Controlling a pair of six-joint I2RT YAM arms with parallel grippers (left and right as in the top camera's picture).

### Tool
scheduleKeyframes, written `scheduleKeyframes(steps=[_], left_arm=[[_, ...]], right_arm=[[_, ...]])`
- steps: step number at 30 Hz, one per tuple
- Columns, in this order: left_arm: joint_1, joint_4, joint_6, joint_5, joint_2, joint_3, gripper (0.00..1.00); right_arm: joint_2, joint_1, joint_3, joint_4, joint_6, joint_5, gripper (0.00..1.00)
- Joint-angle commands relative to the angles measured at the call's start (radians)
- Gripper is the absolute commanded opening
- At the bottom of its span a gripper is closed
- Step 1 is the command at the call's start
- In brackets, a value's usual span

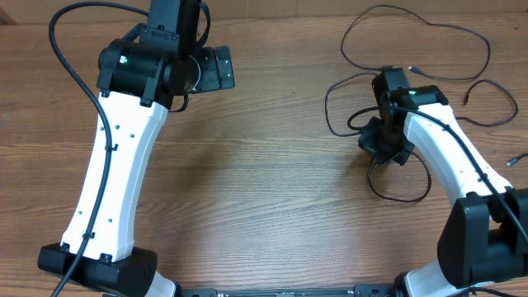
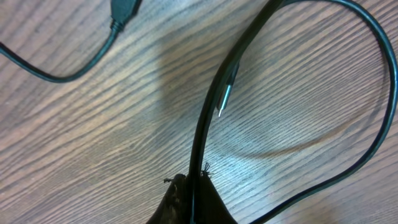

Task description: Untangle cables

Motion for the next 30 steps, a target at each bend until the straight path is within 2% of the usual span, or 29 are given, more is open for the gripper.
scheduleKeyframes(steps=[1,6,11,16,17,18,21,28,30], left_arm=[[0.003,0.008,-0.016,-0.010,0.010,0.012,0.99],[0.003,0.008,-0.016,-0.010,0.010,0.012,1.00],[0.003,0.008,-0.016,-0.010,0.010,0.012,0.99],[0.003,0.012,-0.017,-0.010,0.010,0.012,1.00],[0.003,0.013,-0.016,-0.010,0.010,0.012,0.99],[0.003,0.013,-0.016,-0.010,0.010,0.012,1.00],[0.003,0.013,-0.017,-0.009,0.010,0.012,1.00],[0.003,0.013,-0.017,-0.010,0.010,0.012,0.99],[0.003,0.014,-0.017,-0.010,0.010,0.012,1.00]], right_arm=[[-0.016,0.005,0.026,0.002,0.003,-0.023,0.04],[-0.016,0.006,0.019,0.001,-0.039,-0.118,0.04],[-0.016,0.006,0.003,-0.027,-0.105,-0.148,0.04],[-0.016,0.006,-0.015,-0.033,-0.108,-0.146,0.04],[-0.016,0.006,-0.016,-0.032,-0.108,-0.147,0.05],[-0.016,0.006,-0.017,-0.032,-0.108,-0.147,0.13],[-0.016,0.006,-0.017,-0.032,-0.109,-0.147,0.24],[-0.016,0.006,-0.017,-0.047,-0.110,-0.148,0.28],[-0.016,0.006,-0.017,-0.045,-0.157,-0.168,0.29]])
